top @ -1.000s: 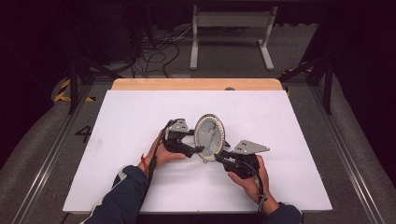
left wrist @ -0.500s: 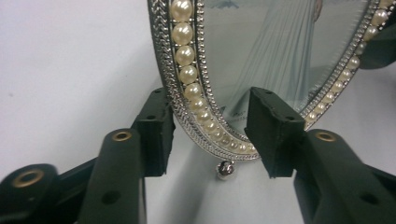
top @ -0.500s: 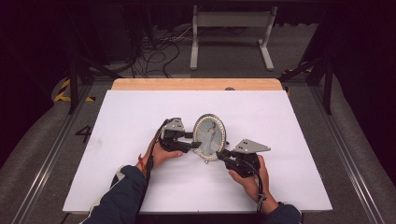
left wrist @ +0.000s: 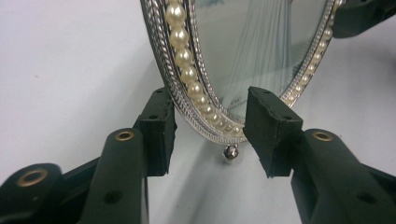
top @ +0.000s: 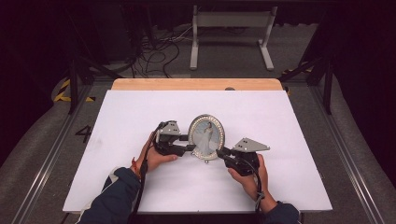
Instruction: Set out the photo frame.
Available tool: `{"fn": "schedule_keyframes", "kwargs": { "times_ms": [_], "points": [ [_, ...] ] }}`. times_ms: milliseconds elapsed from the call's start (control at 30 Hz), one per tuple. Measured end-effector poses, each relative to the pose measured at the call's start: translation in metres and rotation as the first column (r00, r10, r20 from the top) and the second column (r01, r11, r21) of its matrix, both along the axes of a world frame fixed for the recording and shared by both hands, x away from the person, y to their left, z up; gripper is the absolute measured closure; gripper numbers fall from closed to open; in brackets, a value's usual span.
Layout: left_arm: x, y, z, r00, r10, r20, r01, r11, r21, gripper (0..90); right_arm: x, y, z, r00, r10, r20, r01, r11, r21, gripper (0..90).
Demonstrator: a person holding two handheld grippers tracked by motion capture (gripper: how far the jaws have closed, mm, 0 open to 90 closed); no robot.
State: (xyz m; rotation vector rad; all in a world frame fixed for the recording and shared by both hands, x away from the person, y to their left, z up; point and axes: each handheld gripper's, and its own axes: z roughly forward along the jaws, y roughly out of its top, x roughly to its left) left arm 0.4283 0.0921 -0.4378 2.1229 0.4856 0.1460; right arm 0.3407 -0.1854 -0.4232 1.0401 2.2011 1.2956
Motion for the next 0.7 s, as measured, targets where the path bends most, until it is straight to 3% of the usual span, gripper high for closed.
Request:
{"fn": "schedule_keyframes", "kwargs": {
  "times_ms": [100, 200, 267, 400, 500, 700],
  "points": [
    [0.0, 0.002, 0.003, 0.9996, 0.025, 0.011, -0.024, 0.9989, -0.04, 51.1, -0.001, 0.001, 0.001, 0.9999, -0.004, 0.01, 0.004, 1.0, 0.003, 77.6],
    [0.001, 0.006, 0.009, 0.9975, 0.064, 0.03, -0.061, 0.9942, -0.088, 49.9, -0.004, 0.001, 0.002, 0.9992, -0.019, 0.035, 0.019, 1.0, -0.003, 78.7],
    [0.001, 0.007, 0.013, 0.9975, 0.065, 0.028, -0.061, 0.9908, -0.12, 52.2, -0.006, 0.001, 0.003, 0.9988, -0.028, 0.041, 0.028, 1.0, 0.008, 79.0],
    [0.001, 0.005, 0.015, 0.9967, 0.069, 0.043, -0.065, 0.993, -0.099, 57.2, -0.007, 0.001, 0.003, 0.9984, -0.037, 0.043, 0.037, 0.999, 0.007, 79.2],
    [0.002, 0.008, 0.014, 0.9968, 0.073, 0.032, -0.069, 0.9912, -0.113, 62.6, -0.007, 0.0, 0.002, 0.9983, -0.042, 0.039, 0.042, 0.999, 0.01, 79.3],
    [-0.001, 0.013, 0.015, 0.9974, 0.069, 0.022, -0.066, 0.992, -0.108, 63.6, -0.003, 0.0, 0.001, 0.9979, -0.053, 0.038, 0.052, 0.998, 0.024, 79.7]
  ]
}}
